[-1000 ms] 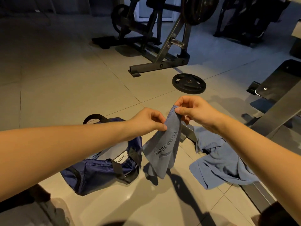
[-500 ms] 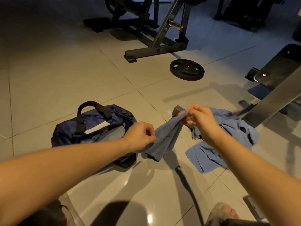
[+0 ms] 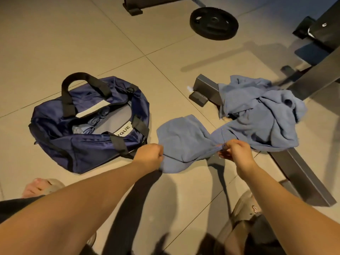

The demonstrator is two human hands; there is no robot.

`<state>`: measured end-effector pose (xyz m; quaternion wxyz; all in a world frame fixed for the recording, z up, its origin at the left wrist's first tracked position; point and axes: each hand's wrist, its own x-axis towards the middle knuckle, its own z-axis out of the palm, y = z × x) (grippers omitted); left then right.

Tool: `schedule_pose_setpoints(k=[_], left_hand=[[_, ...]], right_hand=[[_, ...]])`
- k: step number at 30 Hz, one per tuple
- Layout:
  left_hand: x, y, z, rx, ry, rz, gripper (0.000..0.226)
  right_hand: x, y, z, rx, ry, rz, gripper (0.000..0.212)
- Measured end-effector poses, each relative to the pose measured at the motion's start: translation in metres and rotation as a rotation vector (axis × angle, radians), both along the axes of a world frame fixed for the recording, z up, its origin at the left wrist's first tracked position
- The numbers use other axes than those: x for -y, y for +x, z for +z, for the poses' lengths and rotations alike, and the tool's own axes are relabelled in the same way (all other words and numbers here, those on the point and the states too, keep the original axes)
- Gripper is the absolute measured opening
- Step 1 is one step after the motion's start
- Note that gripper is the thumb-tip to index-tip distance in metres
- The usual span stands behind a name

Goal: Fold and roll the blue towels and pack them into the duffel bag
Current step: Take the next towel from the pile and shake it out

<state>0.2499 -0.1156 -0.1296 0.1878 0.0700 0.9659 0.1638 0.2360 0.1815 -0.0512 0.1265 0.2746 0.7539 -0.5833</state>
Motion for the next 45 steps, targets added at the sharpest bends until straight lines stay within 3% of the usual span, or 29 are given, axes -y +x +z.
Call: schedule_pose_setpoints(k=[4, 7, 12, 18, 20, 22, 25, 28, 35, 45], left_hand=[[-0.015, -0.009, -0.032, -0.203, 0.027, -0.111, 0.031], [-0.016, -0.015, -0.048, -0.146, 0.035, -0.103, 0.048], [-0.004, -0.031, -0.054, -0.232, 0.143, -0.089, 0.012], [-0.012, -0.064, -0.016, 0.25, 0.632, 0.436, 0.024], [-0.017, -0.068, -0.01, 0.345, 0.549, 0.432, 0.022], [-0.015, -0.063, -0.016, 0.355, 0.384, 0.243, 0.022], [-0.005, -0.037, -0.028, 0.054, 0.229, 0.075, 0.008], [-0.005, -0.002, -0.031, -0.21, 0.268, 0.12, 0.014], [-0.017, 0.038, -0.06, -0.302, 0.172, -0.223, 0.013], [-0.018, 0.021, -0.06, -0.268, 0.049, -0.321, 0.008]], right_hand=[[-0.009, -0.003, -0.011, 0.025, 0.013, -0.117, 0.01], [-0.01, -0.004, -0.019, 0.046, 0.002, -0.143, 0.01], [-0.015, -0.005, -0.022, 0.056, -0.019, -0.176, 0.01], [-0.023, -0.005, -0.027, 0.08, 0.034, -0.172, 0.008], [-0.026, -0.002, -0.03, 0.081, 0.068, -0.154, 0.007], [-0.029, 0.0, -0.031, 0.084, 0.082, -0.143, 0.013], [-0.033, 0.0, -0.034, 0.085, 0.076, -0.146, 0.016], [-0.033, -0.004, -0.036, 0.077, 0.08, -0.18, 0.007], [-0.027, -0.012, -0.043, 0.073, 0.081, -0.187, 0.017], [-0.036, -0.011, -0.043, 0.055, 0.087, -0.192, 0.013]])
